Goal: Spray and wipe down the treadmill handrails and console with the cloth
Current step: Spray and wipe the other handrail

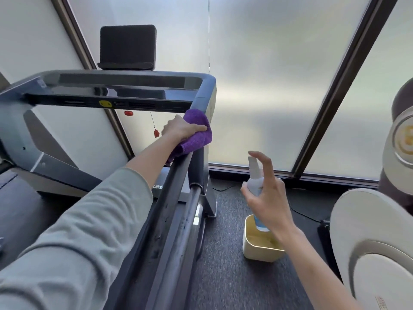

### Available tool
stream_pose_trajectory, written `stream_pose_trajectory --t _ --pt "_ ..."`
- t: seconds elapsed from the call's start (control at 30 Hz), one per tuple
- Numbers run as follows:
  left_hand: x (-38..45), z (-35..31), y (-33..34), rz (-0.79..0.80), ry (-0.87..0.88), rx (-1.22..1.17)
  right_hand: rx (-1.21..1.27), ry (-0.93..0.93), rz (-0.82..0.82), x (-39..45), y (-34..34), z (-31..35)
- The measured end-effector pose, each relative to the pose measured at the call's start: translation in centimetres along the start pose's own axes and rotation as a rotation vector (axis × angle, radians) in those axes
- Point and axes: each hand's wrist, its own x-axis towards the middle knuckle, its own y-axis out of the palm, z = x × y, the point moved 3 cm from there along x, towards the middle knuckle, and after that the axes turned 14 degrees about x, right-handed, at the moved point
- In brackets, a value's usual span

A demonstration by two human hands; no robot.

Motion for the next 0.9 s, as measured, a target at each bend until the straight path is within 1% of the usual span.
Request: stream_pose_trajectory --t 0.07,0.2,0.33,0.43,0.53,0.73,0.9 --pt "-0.8 0.5 0.2 0.012 0.006 0.038 0.031 0.001 0.017 -0.5 -0.3 -0.3" --pt "-3.3 1.2 0.1 -0.035 -0.008 0.125 0.084 -0.004 0.09 -1.0 -0.7 -0.7" --pt "-6.7 2.0 -0.2 -0.051 -0.052 0.148 0.145 -0.035 0.177 -1.1 -1.2 -0.4" --pt "-9.1 3.4 -0.2 -0.038 -0.08 0.105 0.165 -0.079 0.264 -1.3 -1.6 0.1" --pt "-11.9 5.0 -0.1 -0.001 -0.094 0.04 0.175 -0.074 0.323 -1.7 -1.8 0.2" --pt "-17.9 7.3 -0.2 0.048 -0.077 -0.185 0.229 -0.068 0.385 -3.3 -1.3 1.5" --pt "-21.4 9.0 -0.1 0.069 -0.064 -0.25 0.255 -0.06 0.379 -5.1 -0.5 2.9"
